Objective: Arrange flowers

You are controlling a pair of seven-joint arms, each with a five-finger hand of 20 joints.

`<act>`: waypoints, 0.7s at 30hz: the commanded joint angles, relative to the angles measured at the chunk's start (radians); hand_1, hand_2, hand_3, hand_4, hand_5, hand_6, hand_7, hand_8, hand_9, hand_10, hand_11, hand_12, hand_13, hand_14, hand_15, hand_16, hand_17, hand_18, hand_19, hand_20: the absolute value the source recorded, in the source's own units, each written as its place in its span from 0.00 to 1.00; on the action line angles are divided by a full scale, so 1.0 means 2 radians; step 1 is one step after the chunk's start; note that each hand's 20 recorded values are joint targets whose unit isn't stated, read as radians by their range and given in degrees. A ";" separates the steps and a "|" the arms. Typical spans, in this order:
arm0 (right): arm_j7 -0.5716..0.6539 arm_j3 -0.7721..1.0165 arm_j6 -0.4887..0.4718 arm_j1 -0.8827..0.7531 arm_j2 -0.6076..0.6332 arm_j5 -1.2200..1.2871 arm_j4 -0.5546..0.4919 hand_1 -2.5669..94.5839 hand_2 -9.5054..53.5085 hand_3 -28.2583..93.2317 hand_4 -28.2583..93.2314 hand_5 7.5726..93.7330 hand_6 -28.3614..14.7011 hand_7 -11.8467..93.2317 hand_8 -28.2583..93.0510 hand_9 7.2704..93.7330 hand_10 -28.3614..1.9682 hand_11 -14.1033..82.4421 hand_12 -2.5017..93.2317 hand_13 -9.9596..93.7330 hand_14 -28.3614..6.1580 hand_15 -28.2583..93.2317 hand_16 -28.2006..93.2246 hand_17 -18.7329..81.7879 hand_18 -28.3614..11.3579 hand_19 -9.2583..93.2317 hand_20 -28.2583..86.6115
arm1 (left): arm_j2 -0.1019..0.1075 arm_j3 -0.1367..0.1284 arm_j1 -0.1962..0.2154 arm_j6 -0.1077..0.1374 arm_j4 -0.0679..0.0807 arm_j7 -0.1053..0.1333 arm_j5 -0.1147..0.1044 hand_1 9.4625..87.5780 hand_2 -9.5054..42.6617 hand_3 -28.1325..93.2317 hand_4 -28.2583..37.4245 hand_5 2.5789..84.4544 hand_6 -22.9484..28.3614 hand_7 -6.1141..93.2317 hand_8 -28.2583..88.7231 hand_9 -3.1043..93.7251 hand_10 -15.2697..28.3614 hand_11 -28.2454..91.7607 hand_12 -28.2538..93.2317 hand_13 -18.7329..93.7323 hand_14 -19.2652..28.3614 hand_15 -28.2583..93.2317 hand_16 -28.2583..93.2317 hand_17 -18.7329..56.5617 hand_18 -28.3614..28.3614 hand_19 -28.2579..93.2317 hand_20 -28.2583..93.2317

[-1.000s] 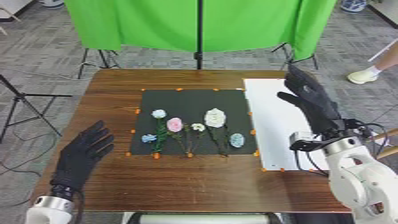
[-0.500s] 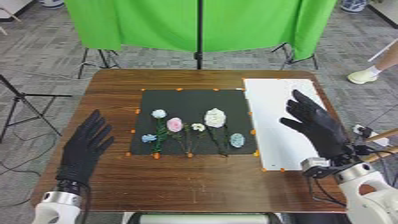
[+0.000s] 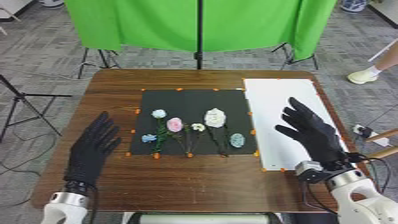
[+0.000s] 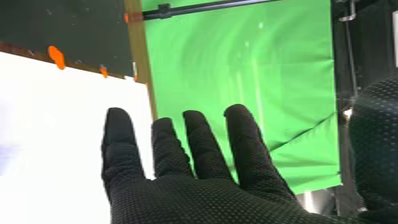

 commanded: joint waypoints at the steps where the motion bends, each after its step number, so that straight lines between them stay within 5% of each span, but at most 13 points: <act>1: 0.013 -0.014 -0.004 0.011 -0.005 -0.014 0.002 0.17 0.04 0.88 0.01 0.18 0.61 0.19 0.17 0.19 0.65 0.13 0.27 0.26 0.54 0.16 0.58 0.15 0.23 0.41 0.38 | -0.014 0.006 -0.008 -0.004 0.010 -0.014 0.004 0.19 0.13 0.76 0.00 0.25 0.47 0.21 0.18 0.22 0.53 0.30 0.40 0.29 0.63 0.31 0.30 0.05 0.85 0.53 0.29; 4: 0.011 -0.009 -0.001 0.001 -0.001 -0.020 -0.005 0.18 0.05 0.88 0.01 0.18 0.60 0.19 0.17 0.20 0.65 0.13 0.27 0.27 0.54 0.17 0.58 0.15 0.22 0.41 0.38 | -0.021 0.002 -0.007 -0.020 0.013 -0.026 0.007 0.20 0.13 0.77 0.00 0.26 0.47 0.21 0.18 0.22 0.53 0.30 0.41 0.29 0.63 0.32 0.30 0.05 0.84 0.54 0.29; 6: 0.009 -0.010 0.015 0.002 0.006 -0.007 -0.004 0.18 0.05 0.88 0.01 0.18 0.60 0.19 0.17 0.20 0.64 0.13 0.27 0.28 0.53 0.17 0.58 0.16 0.22 0.42 0.38 | -0.016 0.004 -0.022 -0.022 0.018 -0.032 0.010 0.20 0.14 0.77 0.00 0.26 0.47 0.21 0.18 0.22 0.53 0.31 0.41 0.29 0.63 0.32 0.31 0.05 0.83 0.54 0.29; 8: 0.013 -0.016 0.010 0.011 0.008 0.016 0.001 0.18 0.05 0.88 0.01 0.18 0.60 0.20 0.17 0.21 0.63 0.14 0.27 0.29 0.53 0.18 0.58 0.16 0.21 0.42 0.38 | -0.010 0.004 -0.022 -0.018 0.016 -0.025 0.013 0.20 0.15 0.77 0.00 0.26 0.48 0.21 0.18 0.22 0.54 0.31 0.41 0.29 0.63 0.33 0.31 0.06 0.83 0.54 0.29; 10: 0.019 -0.024 0.008 0.014 0.005 0.014 0.004 0.18 0.06 0.88 0.01 0.19 0.60 0.20 0.17 0.21 0.64 0.14 0.27 0.29 0.53 0.18 0.58 0.16 0.21 0.43 0.39 | -0.017 0.005 -0.018 -0.017 0.017 -0.032 0.007 0.20 0.15 0.77 0.00 0.26 0.48 0.21 0.18 0.22 0.54 0.31 0.41 0.29 0.63 0.33 0.31 0.06 0.83 0.54 0.29; 13: 0.015 -0.025 -0.003 0.013 -0.003 -0.001 0.001 0.18 0.06 0.88 0.01 0.19 0.60 0.20 0.17 0.22 0.63 0.14 0.27 0.29 0.53 0.19 0.57 0.16 0.21 0.43 0.39 | -0.026 -0.004 -0.010 -0.044 0.017 -0.050 0.006 0.20 0.15 0.77 0.00 0.27 0.48 0.21 0.18 0.22 0.54 0.31 0.41 0.29 0.63 0.33 0.30 0.06 0.83 0.54 0.29; 15: 0.015 -0.029 0.009 0.017 0.011 -0.005 -0.001 0.18 0.06 0.88 0.01 0.20 0.60 0.21 0.17 0.22 0.63 0.14 0.27 0.30 0.52 0.19 0.57 0.16 0.20 0.43 0.39 | -0.023 -0.003 -0.026 -0.055 0.024 -0.060 0.008 0.20 0.16 0.77 0.00 0.27 0.48 0.21 0.18 0.22 0.54 0.31 0.41 0.29 0.63 0.33 0.30 0.06 0.83 0.54 0.29; 18: 0.027 -0.036 -0.013 0.038 0.010 0.040 0.016 0.18 0.06 0.88 0.01 0.21 0.60 0.21 0.17 0.24 0.62 0.15 0.27 0.30 0.52 0.20 0.57 0.16 0.20 0.44 0.39 | -0.007 0.001 -0.041 -0.052 0.026 -0.052 0.009 0.20 0.16 0.77 0.00 0.27 0.48 0.21 0.18 0.23 0.54 0.31 0.41 0.29 0.63 0.33 0.30 0.06 0.83 0.54 0.30; 19: 0.044 -0.032 -0.048 0.045 0.006 0.048 0.022 0.18 0.06 0.88 0.01 0.21 0.60 0.21 0.17 0.23 0.62 0.15 0.27 0.30 0.52 0.20 0.57 0.16 0.20 0.44 0.39 | -0.007 -0.001 -0.036 -0.048 0.023 -0.053 0.011 0.20 0.16 0.77 0.00 0.27 0.48 0.21 0.18 0.23 0.54 0.31 0.41 0.29 0.63 0.33 0.30 0.06 0.83 0.54 0.30; 21: 0.040 -0.044 -0.038 0.043 0.008 0.005 0.016 0.18 0.06 0.88 0.01 0.18 0.60 0.20 0.17 0.20 0.63 0.14 0.27 0.28 0.52 0.19 0.57 0.15 0.21 0.43 0.39 | -0.017 -0.003 -0.032 -0.044 0.020 -0.066 0.002 0.20 0.16 0.77 0.00 0.27 0.48 0.21 0.18 0.23 0.55 0.31 0.41 0.29 0.63 0.34 0.30 0.06 0.82 0.54 0.30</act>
